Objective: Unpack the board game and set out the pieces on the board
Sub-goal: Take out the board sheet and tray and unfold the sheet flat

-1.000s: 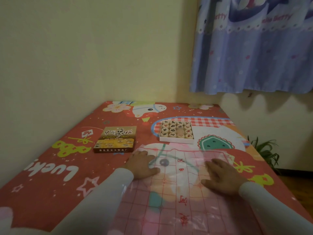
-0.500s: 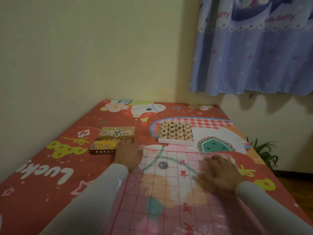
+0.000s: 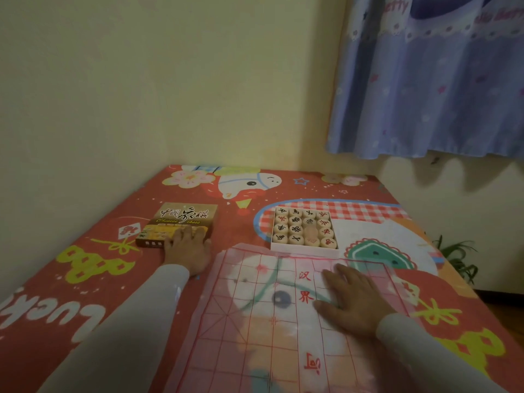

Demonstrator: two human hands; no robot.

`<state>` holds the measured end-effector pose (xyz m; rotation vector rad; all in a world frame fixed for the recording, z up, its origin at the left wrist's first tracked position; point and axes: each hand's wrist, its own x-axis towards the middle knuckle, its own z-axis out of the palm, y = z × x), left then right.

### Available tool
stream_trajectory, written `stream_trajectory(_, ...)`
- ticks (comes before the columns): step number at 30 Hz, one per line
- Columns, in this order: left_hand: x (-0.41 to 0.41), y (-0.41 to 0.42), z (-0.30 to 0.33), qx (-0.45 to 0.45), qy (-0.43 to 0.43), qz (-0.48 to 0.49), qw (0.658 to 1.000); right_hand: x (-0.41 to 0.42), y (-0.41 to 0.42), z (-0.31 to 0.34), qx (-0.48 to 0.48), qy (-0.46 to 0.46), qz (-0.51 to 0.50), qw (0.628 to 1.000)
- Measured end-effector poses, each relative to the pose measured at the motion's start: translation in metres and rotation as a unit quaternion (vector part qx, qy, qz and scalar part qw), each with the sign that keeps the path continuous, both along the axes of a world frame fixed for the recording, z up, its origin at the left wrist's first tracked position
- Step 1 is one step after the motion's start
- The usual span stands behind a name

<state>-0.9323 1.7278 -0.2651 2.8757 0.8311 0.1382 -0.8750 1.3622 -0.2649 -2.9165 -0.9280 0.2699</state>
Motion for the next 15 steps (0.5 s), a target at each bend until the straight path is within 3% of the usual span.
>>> stream_trajectory(4, 0.013, 0.019, 0.005, 0.003, 0.012, 0.014, 1.0, 0.01, 0.011, -0.001, 0.001, 0.004, -0.006, 1.0)
stream_trajectory(6, 0.014, 0.023, 0.004, 0.046, -0.017, 0.005, 0.999, 0.009, 0.011, -0.001, 0.0, 0.005, -0.008, 1.0)
stream_trajectory(8, 0.013, 0.014, 0.005, 0.087, -0.071, -0.055, 0.992, 0.007, 0.009, -0.001, -0.004, 0.003, -0.008, 1.0)
stream_trajectory(11, 0.004, -0.02, 0.001, 0.081, -0.137, -0.181, 0.971, -0.002, 0.005, 0.0, -0.007, 0.001, -0.007, 1.0)
stream_trajectory(15, -0.017, -0.069, 0.0, 0.034, -0.11, -0.25, 0.961, -0.014, -0.001, 0.004, -0.007, 0.007, -0.002, 1.0)
